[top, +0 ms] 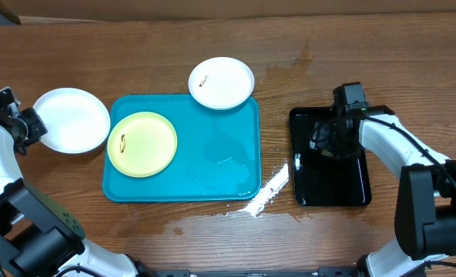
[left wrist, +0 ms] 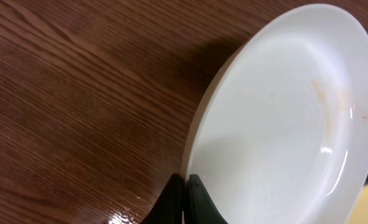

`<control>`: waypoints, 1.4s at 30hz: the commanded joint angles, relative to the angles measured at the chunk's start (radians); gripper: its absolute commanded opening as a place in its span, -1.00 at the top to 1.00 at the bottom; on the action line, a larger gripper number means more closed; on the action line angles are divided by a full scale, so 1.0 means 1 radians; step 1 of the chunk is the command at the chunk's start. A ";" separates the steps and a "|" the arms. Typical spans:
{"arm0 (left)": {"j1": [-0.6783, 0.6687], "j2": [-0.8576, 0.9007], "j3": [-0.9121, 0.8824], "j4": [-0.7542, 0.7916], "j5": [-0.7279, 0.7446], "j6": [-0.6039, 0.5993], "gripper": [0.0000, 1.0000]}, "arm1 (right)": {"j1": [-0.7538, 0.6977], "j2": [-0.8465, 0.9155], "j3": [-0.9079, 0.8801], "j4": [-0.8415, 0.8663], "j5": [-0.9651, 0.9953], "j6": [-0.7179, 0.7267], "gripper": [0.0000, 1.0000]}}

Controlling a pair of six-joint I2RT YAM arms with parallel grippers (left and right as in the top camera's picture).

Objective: Clean dirty plates on tray and stack at the side
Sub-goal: 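Carry the white plate left and set it on the table, then release the plate and raise the left gripper over the yellow plate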

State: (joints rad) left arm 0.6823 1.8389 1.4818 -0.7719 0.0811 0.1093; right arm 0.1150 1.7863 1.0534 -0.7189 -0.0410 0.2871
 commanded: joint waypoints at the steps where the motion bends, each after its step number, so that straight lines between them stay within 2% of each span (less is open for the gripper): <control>1: -0.002 0.045 0.011 0.021 -0.040 0.026 0.92 | 0.002 0.002 -0.013 0.010 -0.006 -0.003 -0.58; 7: -0.002 0.087 0.011 0.053 -0.056 0.026 0.92 | 0.002 0.002 -0.013 0.015 -0.006 -0.003 -0.58; 9: -0.002 0.089 0.011 0.061 -0.055 0.025 0.59 | 0.002 0.002 -0.013 0.017 -0.006 -0.003 -0.58; 10: -0.002 0.089 0.011 0.068 -0.055 0.025 0.36 | 0.002 0.002 -0.013 0.018 -0.006 -0.003 -0.58; 11: -0.002 0.089 0.013 0.074 -0.055 0.025 0.02 | 0.002 0.002 -0.013 0.018 -0.006 -0.003 -0.58; 12: -0.002 0.089 0.017 0.078 -0.055 0.025 -0.11 | 0.002 0.002 -0.013 0.018 -0.006 -0.003 -0.58; 15: -0.002 0.089 0.035 0.077 -0.051 0.024 -0.25 | 0.002 0.002 -0.013 0.018 -0.005 -0.003 -0.58; 19: -0.002 0.089 0.082 0.047 0.050 0.025 -0.16 | 0.002 0.002 -0.013 0.019 -0.005 -0.004 -0.58; 23: -0.010 0.089 0.120 -0.047 0.169 0.012 0.11 | 0.002 0.002 -0.013 0.019 -0.006 -0.003 -0.58; 25: -0.019 0.086 0.127 -0.103 0.190 -0.018 0.16 | 0.002 0.002 -0.012 0.016 -0.006 -0.004 -0.58; 28: -0.029 0.068 0.127 -0.143 0.254 -0.037 0.09 | 0.002 -0.010 0.013 -0.009 -0.006 -0.003 -0.65; 31: -0.037 0.033 0.127 -0.160 0.369 -0.055 -0.06 | 0.002 -0.050 0.080 -0.083 -0.006 -0.003 -0.78; 36: -0.066 -0.062 0.126 -0.167 0.490 -0.104 -0.13 | 0.003 -0.125 0.188 -0.218 -0.056 -0.003 -0.92; 40: -0.112 -0.152 0.126 -0.221 0.494 -0.111 -0.21 | 0.003 -0.155 0.194 -0.235 -0.108 -0.018 -0.87; 42: -0.160 -0.201 0.124 -0.275 0.486 -0.111 -0.22 | 0.004 -0.154 0.194 -0.234 -0.279 -0.139 -0.76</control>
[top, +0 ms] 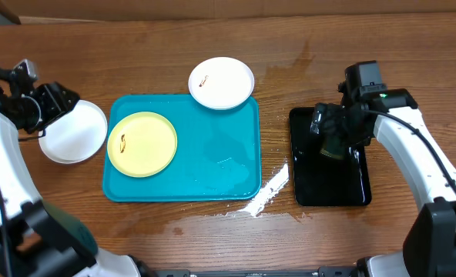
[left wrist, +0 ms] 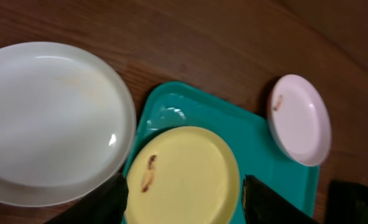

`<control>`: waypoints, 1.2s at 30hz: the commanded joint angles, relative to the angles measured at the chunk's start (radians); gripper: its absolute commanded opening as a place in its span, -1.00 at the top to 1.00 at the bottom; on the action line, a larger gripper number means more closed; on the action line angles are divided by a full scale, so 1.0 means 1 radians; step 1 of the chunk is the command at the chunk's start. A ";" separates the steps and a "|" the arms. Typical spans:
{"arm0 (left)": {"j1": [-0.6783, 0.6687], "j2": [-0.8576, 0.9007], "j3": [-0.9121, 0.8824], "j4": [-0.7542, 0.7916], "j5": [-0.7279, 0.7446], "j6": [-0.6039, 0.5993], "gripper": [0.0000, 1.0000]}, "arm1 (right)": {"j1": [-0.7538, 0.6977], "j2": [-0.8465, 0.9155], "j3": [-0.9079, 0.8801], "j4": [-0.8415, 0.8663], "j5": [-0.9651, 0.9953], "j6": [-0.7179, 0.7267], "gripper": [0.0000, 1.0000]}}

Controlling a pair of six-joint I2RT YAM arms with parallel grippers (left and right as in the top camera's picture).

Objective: Clean dirty plates on tray and stack at the side
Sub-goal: 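Release the plate and raise the left gripper over the yellow plate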

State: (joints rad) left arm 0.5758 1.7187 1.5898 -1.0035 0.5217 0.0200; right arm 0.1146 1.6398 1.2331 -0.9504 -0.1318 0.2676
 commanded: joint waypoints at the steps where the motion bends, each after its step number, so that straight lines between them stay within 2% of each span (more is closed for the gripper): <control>1: -0.075 -0.092 0.016 -0.065 0.045 -0.021 -0.23 | 0.006 -0.008 0.014 0.000 -0.238 -0.148 -0.71; 8: -0.223 -0.098 -0.005 -0.147 0.005 -0.021 -0.26 | 0.064 -0.007 0.013 0.034 -0.293 -0.198 -0.40; 11: -0.288 -0.098 -0.027 -0.132 -0.072 -0.050 -0.25 | 0.126 -0.006 0.005 0.064 -0.240 -0.198 -0.39; 18: -0.374 -0.098 -0.032 -0.128 -0.078 -0.080 -0.26 | 0.279 0.038 -0.004 0.136 -0.117 -0.185 -0.28; 20: -0.397 -0.098 -0.032 -0.135 -0.089 -0.080 -0.28 | 0.306 0.070 -0.004 0.145 -0.085 -0.171 -0.15; 23: -0.421 -0.098 -0.032 -0.145 -0.113 -0.080 -0.28 | 0.322 0.122 -0.004 0.140 -0.041 -0.125 0.40; 27: -0.432 -0.098 -0.032 -0.148 -0.123 -0.080 -0.36 | 0.322 0.150 -0.004 0.137 -0.031 -0.072 0.60; 30: -0.432 -0.098 -0.032 -0.150 -0.123 -0.080 -0.43 | 0.322 0.150 -0.004 0.130 0.011 -0.008 0.62; 36: -0.432 -0.098 -0.032 -0.150 -0.130 -0.080 -0.50 | 0.322 0.151 -0.051 0.142 0.029 -0.005 0.61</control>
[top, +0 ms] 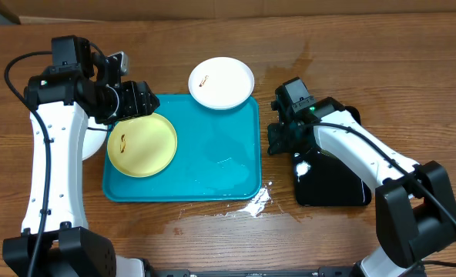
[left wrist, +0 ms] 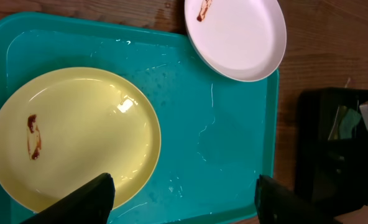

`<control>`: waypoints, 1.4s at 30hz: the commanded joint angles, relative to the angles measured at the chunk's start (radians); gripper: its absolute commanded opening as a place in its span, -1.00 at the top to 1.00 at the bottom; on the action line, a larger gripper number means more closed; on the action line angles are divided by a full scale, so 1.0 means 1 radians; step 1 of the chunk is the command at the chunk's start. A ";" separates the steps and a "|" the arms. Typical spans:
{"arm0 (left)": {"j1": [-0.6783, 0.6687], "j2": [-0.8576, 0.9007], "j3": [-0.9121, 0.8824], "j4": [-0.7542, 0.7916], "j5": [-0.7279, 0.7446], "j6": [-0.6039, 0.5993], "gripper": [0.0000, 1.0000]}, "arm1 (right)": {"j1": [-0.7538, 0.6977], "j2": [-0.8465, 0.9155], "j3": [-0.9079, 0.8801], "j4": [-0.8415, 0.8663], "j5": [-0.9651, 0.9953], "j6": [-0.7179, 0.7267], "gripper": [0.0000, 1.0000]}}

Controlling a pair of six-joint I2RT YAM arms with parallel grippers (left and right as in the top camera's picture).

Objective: Clean dirty plates on tray and stack at the side
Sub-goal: 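Release the plate and raise the left gripper over the yellow plate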

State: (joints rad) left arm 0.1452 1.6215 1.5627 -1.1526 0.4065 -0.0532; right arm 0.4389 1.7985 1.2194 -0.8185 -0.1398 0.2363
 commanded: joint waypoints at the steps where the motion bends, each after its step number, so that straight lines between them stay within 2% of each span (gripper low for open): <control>1: -0.002 0.000 -0.005 -0.002 -0.018 -0.007 -0.54 | -0.002 -0.008 -0.048 0.015 0.042 0.027 0.61; 13: -0.002 0.000 -0.005 -0.015 -0.022 -0.007 -0.67 | -0.002 -0.007 -0.082 0.038 0.256 0.057 0.59; 23: -0.002 0.000 -0.005 -0.022 -0.022 -0.007 -0.68 | -0.005 -0.007 -0.082 0.035 0.373 0.057 0.54; 30: -0.002 0.000 -0.005 -0.022 -0.070 -0.007 -0.68 | -0.064 -0.007 -0.082 0.024 0.397 0.056 0.50; 35: -0.002 0.000 -0.005 -0.020 -0.137 -0.007 -0.71 | -0.108 -0.007 -0.081 0.037 0.323 0.047 0.45; 37: -0.002 0.000 -0.005 -0.018 -0.178 -0.007 -0.73 | -0.115 -0.007 -0.081 0.058 0.221 0.024 0.38; 40: -0.001 0.000 -0.005 -0.014 -0.206 -0.008 -0.75 | -0.116 -0.007 -0.081 0.108 0.043 -0.006 0.18; 42: -0.001 0.000 -0.005 -0.013 -0.207 -0.008 -0.76 | -0.113 -0.007 -0.081 0.147 -0.073 -0.005 0.14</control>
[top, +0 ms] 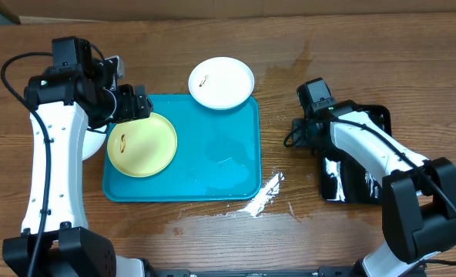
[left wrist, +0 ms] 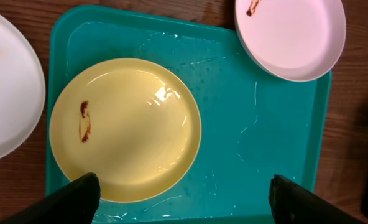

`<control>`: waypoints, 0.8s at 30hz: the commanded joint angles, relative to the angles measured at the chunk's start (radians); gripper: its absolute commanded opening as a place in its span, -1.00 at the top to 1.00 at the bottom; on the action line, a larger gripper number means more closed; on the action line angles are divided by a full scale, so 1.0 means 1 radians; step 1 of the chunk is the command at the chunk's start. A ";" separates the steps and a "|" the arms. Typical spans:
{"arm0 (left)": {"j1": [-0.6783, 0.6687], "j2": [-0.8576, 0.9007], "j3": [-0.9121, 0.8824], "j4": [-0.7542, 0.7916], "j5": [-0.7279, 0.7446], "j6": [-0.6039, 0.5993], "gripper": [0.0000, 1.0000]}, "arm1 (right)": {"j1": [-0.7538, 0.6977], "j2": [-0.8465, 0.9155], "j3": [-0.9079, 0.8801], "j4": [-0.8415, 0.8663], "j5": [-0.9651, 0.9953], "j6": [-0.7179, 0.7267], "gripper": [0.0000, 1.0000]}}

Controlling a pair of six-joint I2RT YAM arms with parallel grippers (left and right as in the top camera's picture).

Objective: Clean dirty plates on tray and stack at the side
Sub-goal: 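Release the plate and raise the left gripper over the yellow plate, then reach the right gripper to the rim of the upper white plate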

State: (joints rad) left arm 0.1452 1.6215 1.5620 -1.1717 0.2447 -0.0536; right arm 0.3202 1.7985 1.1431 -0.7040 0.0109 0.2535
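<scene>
A yellow plate (top: 142, 144) (left wrist: 125, 129) with a brown smear lies on the left half of the teal tray (top: 220, 165) (left wrist: 265, 155). A small white plate (top: 222, 82) (left wrist: 289, 34), also smeared, overlaps the tray's far edge. A larger white plate (top: 95, 144) (left wrist: 7, 93) rests on the table left of the tray, partly under my left arm. My left gripper (top: 134, 104) (left wrist: 184, 202) hangs open above the yellow plate's far rim. My right gripper (top: 293, 138) sits low between the tray and a black tray; its jaws are too small to read.
The black tray (top: 359, 154) lies skewed at the right, under my right arm. A white streak of foam (top: 265, 191) and wet patches mark the wood by the teal tray's near right corner. The table's back edge runs along the top.
My right gripper has shifted right, away from the teal tray's edge, and the black tray now lies farther right and skewed. My left gripper has moved slightly, bringing the larger white plate into its view.
At first my left gripper was shut at the rim of the larger white plate left of the tray, and my right gripper was in the black tray. Then the left stood open above that plate. Later it hung over the yellow plate, where it stays, and the black tray has shifted right.
</scene>
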 commanded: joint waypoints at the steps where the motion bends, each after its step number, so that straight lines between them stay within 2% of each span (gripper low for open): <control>1: -0.001 0.000 -0.004 0.008 -0.046 -0.011 -0.76 | 0.013 -0.007 -0.005 0.051 -0.269 -0.022 0.11; 10: -0.001 0.000 -0.004 0.019 -0.045 -0.040 -0.75 | 0.093 0.005 -0.005 0.100 -0.190 -0.021 0.00; 24: -0.002 0.000 -0.004 0.019 -0.045 -0.040 -0.75 | 0.130 0.063 -0.005 0.177 -0.195 -0.014 0.02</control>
State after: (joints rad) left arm 0.1452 1.6215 1.5620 -1.1557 0.2047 -0.0769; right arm 0.4335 1.8240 1.1423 -0.5423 -0.1913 0.2359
